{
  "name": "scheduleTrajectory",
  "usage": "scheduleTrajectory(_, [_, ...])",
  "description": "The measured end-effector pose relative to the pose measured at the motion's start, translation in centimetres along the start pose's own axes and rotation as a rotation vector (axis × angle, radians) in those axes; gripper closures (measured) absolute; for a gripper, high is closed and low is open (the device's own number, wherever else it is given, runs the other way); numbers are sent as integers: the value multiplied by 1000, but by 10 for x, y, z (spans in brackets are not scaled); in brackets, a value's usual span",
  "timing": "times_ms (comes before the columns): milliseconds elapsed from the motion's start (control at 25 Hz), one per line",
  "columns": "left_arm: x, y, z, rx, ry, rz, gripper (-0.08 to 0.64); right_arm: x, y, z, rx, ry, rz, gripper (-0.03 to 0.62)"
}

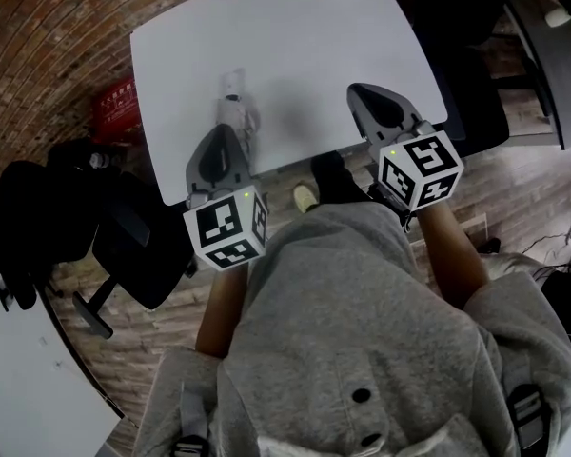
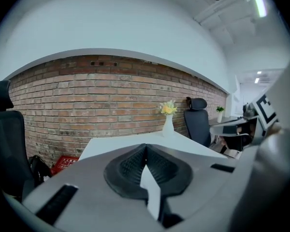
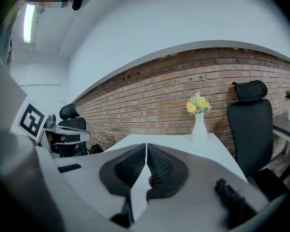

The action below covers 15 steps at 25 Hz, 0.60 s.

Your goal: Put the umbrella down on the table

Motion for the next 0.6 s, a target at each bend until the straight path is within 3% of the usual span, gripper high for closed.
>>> scheduleTrajectory(600, [1,-2,-1,3,13,-13,545,-6,5,0,-7,-6,-22,565])
Point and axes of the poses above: the fingertips, and each gripper's own axes: y backward along the fingers, x to its left, z out of its top, the point moved 2 cm from there along y, backward along the fingers, and after that the axes turned 1 degree about -z, right-handed, at the moved point
